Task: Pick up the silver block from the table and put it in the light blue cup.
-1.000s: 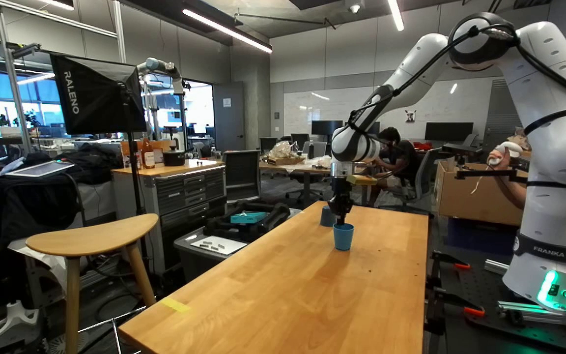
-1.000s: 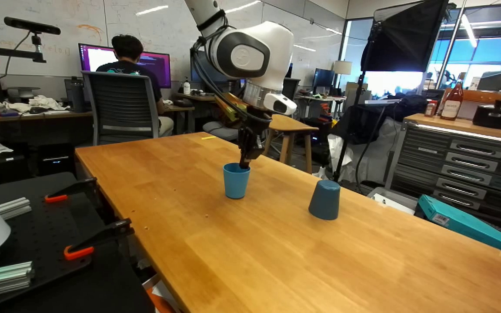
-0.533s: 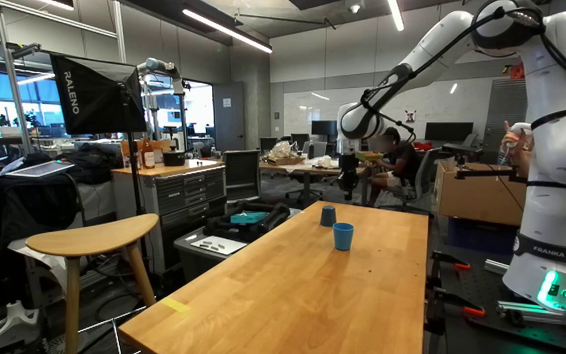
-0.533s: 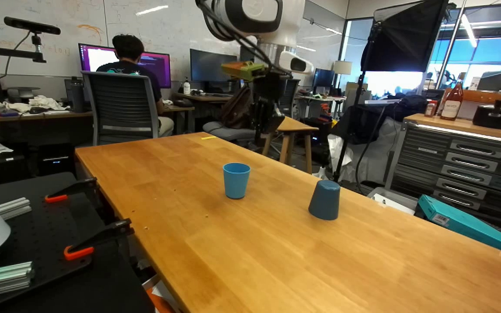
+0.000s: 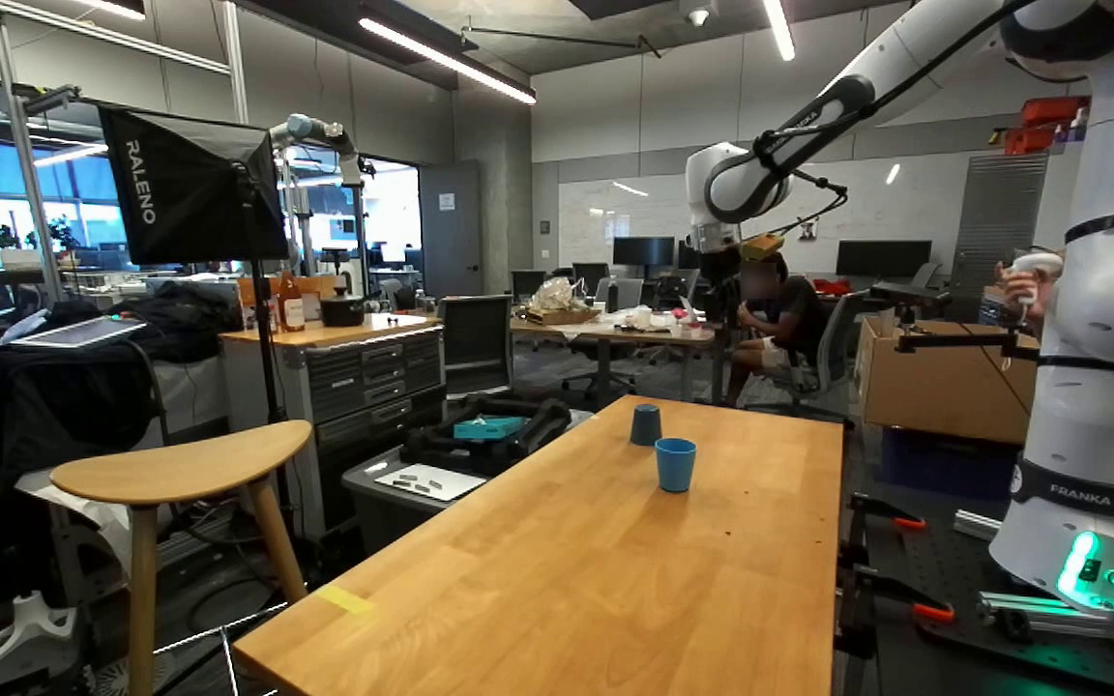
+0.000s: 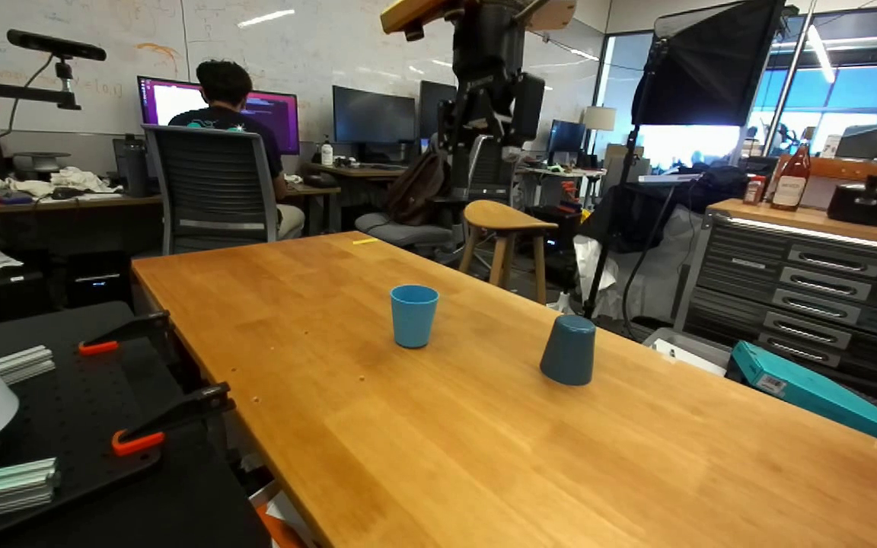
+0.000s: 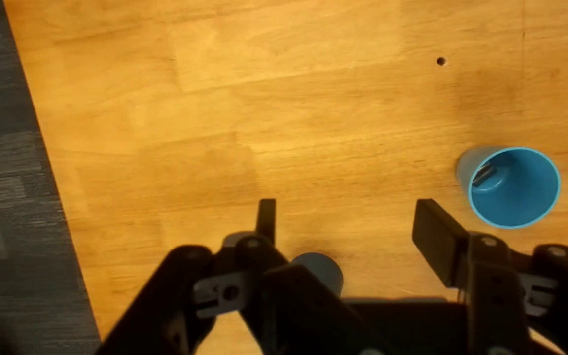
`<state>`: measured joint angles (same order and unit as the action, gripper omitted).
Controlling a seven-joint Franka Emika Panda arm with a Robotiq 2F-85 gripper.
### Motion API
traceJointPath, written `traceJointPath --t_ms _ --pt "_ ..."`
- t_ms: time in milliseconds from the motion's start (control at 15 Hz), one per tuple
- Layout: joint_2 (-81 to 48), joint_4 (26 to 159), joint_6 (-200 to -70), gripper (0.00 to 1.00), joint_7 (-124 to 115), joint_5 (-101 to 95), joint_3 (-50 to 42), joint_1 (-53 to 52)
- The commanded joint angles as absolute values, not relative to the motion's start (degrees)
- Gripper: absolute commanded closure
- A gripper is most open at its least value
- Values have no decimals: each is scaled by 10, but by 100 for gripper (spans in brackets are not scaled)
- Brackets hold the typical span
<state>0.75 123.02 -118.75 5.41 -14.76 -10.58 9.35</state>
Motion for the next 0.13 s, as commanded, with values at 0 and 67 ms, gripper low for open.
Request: traceJointPath --t_ms 0,67 --pt "14 1230 -1182 20 58 -149 -104 97" --pt "17 1232 -1181 17 59 -150 -104 97"
